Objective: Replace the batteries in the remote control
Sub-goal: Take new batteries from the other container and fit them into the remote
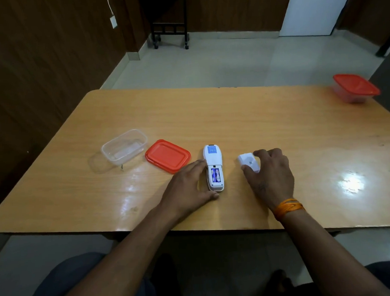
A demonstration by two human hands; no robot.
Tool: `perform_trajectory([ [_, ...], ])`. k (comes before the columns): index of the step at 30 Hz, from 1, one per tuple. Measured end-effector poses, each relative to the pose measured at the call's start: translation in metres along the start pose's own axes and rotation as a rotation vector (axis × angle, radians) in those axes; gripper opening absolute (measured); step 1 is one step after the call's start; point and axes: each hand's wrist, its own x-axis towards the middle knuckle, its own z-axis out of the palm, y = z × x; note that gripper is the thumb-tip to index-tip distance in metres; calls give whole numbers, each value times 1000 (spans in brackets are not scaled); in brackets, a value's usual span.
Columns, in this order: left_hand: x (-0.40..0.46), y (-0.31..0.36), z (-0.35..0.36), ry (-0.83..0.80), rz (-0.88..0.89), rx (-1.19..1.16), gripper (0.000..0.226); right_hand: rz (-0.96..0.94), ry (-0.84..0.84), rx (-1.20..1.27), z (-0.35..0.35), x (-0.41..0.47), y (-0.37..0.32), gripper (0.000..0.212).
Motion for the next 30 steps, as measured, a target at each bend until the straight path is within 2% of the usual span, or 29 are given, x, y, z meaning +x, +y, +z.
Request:
perform_trajectory([
  [3, 1, -2, -4, -24, 9, 20, 101, 21, -88, -16, 2, 4, 1, 51],
  [8, 3, -2, -7, -24, 16, 24, 93, 4, -17, 112, 3, -4, -10, 41],
  [14, 1, 0, 0, 27, 44, 91, 84, -22, 33, 311, -4, -27, -37, 41],
  [20, 7, -5, 2, 2, 56, 85, 75, -133, -47, 206, 3, -46, -60, 44],
  [24, 16, -15, -10, -108, 49, 24, 82, -142, -48, 147, 4, -50, -67, 46],
  [30, 23, -22, -8, -126, 95, 57, 71, -140, -62, 117, 3, -53, -72, 49],
])
